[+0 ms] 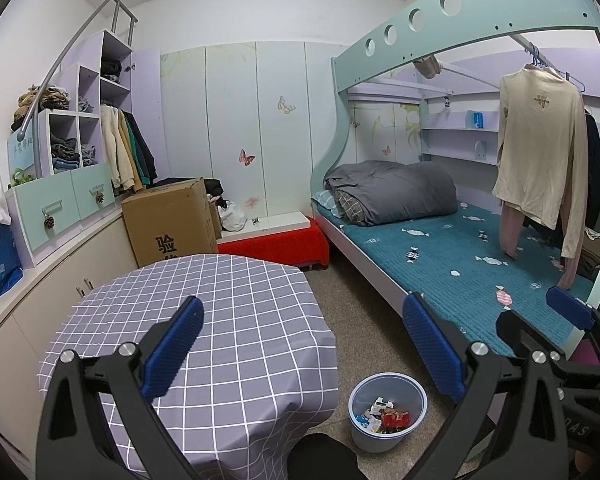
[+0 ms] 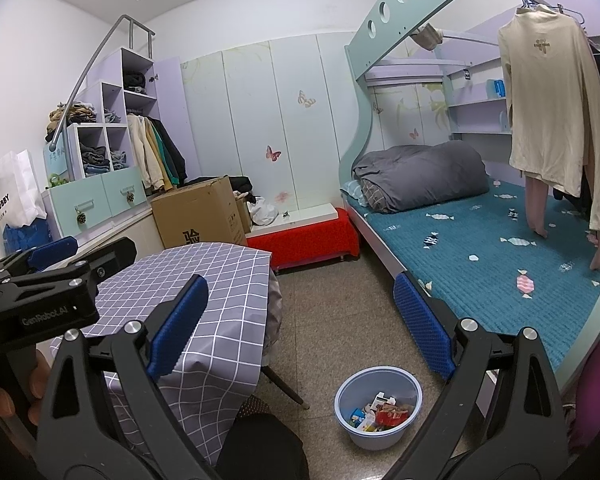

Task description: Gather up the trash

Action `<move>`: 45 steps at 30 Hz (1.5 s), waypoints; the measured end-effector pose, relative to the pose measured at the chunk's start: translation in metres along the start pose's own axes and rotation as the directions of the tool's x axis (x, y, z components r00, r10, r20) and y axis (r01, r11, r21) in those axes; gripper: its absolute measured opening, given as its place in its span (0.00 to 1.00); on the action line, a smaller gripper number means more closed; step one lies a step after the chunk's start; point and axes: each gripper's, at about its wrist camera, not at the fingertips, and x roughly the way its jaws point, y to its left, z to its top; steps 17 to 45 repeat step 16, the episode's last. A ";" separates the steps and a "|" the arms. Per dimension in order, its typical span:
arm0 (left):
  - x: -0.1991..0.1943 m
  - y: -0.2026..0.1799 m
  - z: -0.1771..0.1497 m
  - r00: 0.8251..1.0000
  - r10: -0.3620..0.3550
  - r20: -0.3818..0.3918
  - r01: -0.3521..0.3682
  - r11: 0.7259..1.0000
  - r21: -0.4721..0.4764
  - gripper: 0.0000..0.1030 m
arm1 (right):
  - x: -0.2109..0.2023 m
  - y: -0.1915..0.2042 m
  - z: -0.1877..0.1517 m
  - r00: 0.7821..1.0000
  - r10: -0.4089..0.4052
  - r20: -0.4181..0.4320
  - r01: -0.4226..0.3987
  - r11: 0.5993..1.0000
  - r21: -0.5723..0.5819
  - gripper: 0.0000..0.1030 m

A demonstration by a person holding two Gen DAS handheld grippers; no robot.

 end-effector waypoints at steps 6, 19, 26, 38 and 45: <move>0.001 -0.001 -0.004 1.000 0.001 -0.006 -0.001 1.000 -0.002 0.95 | 0.003 0.002 -0.002 1.000 0.002 -0.013 -0.002 1.000 0.008 0.89; 0.011 0.015 -0.008 0.999 0.006 -0.052 -0.007 0.999 -0.032 0.95 | 0.014 0.011 -0.005 0.999 0.011 -0.042 -0.010 1.000 0.007 0.89; 0.011 0.015 -0.008 0.999 0.006 -0.052 -0.007 0.999 -0.032 0.95 | 0.014 0.011 -0.005 0.999 0.011 -0.042 -0.010 1.000 0.007 0.89; 0.011 0.015 -0.008 0.999 0.006 -0.052 -0.007 0.999 -0.032 0.95 | 0.014 0.011 -0.005 0.999 0.011 -0.042 -0.010 1.000 0.007 0.89; 0.011 0.015 -0.008 0.999 0.006 -0.052 -0.007 0.999 -0.032 0.95 | 0.014 0.011 -0.005 0.999 0.011 -0.042 -0.010 1.000 0.007 0.89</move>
